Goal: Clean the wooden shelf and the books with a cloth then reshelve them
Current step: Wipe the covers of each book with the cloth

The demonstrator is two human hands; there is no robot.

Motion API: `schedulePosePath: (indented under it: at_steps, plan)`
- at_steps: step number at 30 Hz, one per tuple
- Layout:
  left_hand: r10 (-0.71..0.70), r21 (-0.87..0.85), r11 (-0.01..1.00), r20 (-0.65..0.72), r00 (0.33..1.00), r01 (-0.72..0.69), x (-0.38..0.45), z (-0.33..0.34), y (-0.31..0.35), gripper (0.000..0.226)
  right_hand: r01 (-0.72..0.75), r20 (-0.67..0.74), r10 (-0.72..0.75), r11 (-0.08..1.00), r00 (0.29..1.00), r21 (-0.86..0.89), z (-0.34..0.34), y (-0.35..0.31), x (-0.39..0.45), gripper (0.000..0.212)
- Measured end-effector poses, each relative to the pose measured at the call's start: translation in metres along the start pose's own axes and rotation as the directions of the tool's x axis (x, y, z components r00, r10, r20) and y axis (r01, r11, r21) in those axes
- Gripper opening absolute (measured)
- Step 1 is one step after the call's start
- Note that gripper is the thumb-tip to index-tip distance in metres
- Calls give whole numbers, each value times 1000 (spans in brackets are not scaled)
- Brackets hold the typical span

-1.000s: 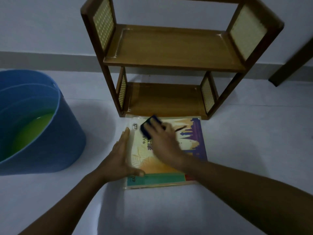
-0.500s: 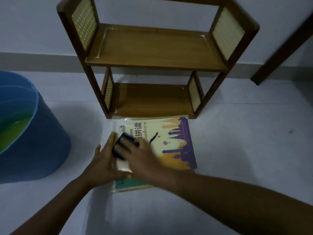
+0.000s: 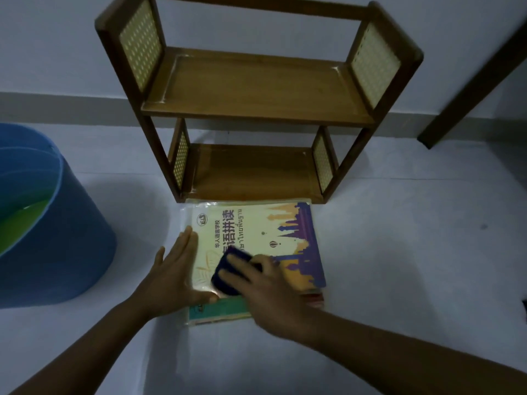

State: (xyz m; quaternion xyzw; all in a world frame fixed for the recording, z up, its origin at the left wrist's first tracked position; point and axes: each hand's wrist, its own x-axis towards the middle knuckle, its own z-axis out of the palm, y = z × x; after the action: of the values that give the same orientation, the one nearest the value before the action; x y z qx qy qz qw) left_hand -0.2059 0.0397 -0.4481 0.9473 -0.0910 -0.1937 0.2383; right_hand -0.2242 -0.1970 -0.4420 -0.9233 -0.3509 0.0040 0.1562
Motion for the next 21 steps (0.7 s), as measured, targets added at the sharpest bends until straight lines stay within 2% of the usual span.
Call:
schedulePosePath:
  at_steps: [1, 3, 5, 7, 9, 10, 11, 13, 14, 16, 17, 18, 19, 21]
  plan:
    - [3, 3, 1000, -6, 1000, -3, 0, 1, -1, 145, 46, 71, -49, 998, 996, 46, 0, -2, -2, 78]
    - [2, 13, 1000, 10, 1000, -3, -3, 2, 0, 144, 27, 42, -29, 998, 999, 50, -6, 21, -4, 71]
    - [-1, 6, 1000, 22, 1000, 1, -4, 3, 0, 144, -162, 1, 162, 987, 987, 23, -14, 57, -9, 63]
    - [-1, -13, 1000, 22, 1000, 1, -3, 4, 3, 145, -364, -57, 363, 931, 930, -15, -24, 93, -15, 60]
    - [-4, -37, 999, 11, 1000, 4, -3, 4, 4, 143, -453, -135, 444, 890, 886, -46, -23, 95, -13, 63]
    - [-3, -50, 999, 7, 1000, 3, -4, 4, 5, 142, -454, -162, 437, 887, 885, -85, -19, 80, -9, 66]
    - [4, -64, 998, 2, 1000, -4, -4, 4, 5, 140, -408, -139, 392, 905, 909, -119, -14, 58, -3, 71]
    - [32, -93, 995, -15, 999, -33, -5, 6, 5, 135, -120, -45, 116, 989, 992, -91, -4, 5, 4, 78]
    - [44, -100, 994, -29, 999, -47, -5, 7, 4, 135, 45, 7, -44, 998, 999, -49, -1, -12, 7, 80]
    - [47, -104, 993, -52, 998, -52, -5, 8, 3, 138, 179, 105, -181, 983, 978, 35, -5, -16, 30, 77]
    - [37, -110, 993, -60, 997, -44, -6, 8, 3, 141, 160, 102, -160, 987, 982, 13, -7, -5, 46, 75]
    - [24, -116, 993, -62, 998, -31, -6, 7, 3, 143, 67, 93, -65, 998, 994, -13, -7, 11, 63, 73]
    - [18, -115, 993, -54, 998, -24, -6, 5, 3, 144, -81, 84, 82, 997, 993, -20, -9, 29, 77, 72]
    - [25, -80, 996, -40, 999, -28, -8, 3, 3, 140, -353, 37, 352, 935, 935, 23, -17, 59, 91, 71]
